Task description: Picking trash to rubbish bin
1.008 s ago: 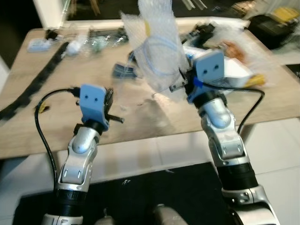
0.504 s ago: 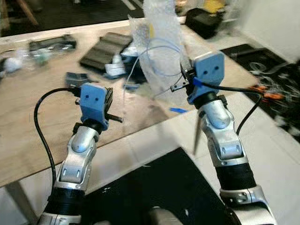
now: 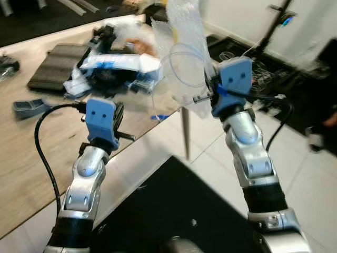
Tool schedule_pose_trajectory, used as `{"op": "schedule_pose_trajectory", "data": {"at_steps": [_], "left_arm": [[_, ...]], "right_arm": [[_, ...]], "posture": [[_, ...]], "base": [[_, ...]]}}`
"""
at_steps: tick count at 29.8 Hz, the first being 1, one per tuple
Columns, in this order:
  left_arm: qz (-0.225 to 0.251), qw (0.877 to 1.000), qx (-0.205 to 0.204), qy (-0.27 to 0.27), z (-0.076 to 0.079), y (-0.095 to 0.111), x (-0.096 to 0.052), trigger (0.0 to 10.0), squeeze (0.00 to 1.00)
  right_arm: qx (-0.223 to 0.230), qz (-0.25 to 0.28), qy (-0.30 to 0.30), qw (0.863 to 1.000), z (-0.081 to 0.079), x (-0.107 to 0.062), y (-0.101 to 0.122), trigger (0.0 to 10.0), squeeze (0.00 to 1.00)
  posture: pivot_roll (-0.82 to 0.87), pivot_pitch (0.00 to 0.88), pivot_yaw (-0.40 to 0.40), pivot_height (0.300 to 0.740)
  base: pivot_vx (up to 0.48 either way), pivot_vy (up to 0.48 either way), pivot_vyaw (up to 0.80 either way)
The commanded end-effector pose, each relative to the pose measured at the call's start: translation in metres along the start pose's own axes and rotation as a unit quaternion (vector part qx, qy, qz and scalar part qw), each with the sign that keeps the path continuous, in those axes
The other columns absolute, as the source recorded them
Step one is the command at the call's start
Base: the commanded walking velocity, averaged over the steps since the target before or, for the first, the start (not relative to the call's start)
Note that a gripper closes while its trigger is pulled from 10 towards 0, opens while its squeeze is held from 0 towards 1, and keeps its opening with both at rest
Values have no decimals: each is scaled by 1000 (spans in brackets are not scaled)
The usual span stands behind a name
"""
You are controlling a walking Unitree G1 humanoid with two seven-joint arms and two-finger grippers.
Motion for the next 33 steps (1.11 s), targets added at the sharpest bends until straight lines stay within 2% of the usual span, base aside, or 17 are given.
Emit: {"op": "schedule_pose_trajectory", "data": {"at_steps": [1,10,13,19,20,29,31,33], "left_arm": [[5,1000,2,-6,0,1,-2,10000,0],[-3,1000,-1,-10,-3,-6,-9,10000,0],[-13,1000,2,-12,-5,-13,-14,10000,0],[-38,999,7,-8,-7,-27,-22,10000,0],[-51,999,11,-7,-7,-36,-26,10000,0],[-86,996,13,6,-9,-55,-38,10000,0],[-96,995,15,0,-7,-61,-43,10000,0],[-97,995,15,-2,-7,-62,-43,10000,0]], "right_arm": [[6,-19,-17,1000,8,-5,-10,10000,0],[4,-41,-34,999,17,-13,-24,10000,0],[-13,-60,-24,998,16,-20,-36,10000,0],[-9,-95,-23,995,13,-32,-57,10000,0],[-9,-124,-29,992,15,-41,-75,10000,0],[-5,-192,-40,980,20,-68,-113,10000,0],[-12,-226,-41,973,22,-84,-130,10000,0],[-14,-230,-40,972,22,-86,-132,10000,0]], "posture": [[57,32,-69,740],[58,29,-68,740],[59,30,-68,740],[57,33,-68,740],[58,35,-69,740],[56,43,-71,740],[55,43,-72,740],[55,43,-72,740]], "base": [[0,0,-800],[0,0,-800],[0,0,-800],[0,0,-800],[0,0,-800],[0,0,-800],[0,0,-800],[0,0,-800]]}}
Point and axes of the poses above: a point about 5 cm out from each wrist's last joint towards the gripper, its own x axis pointing out of the wrist towards the gripper, its own y axis along the axis of the wrist's last joint, z = x × y, the point moved 3 cm from there along x, pointing out of the wrist towards the gripper, and after that the axes turned 8 degrees about x, right-handed, at the moved point
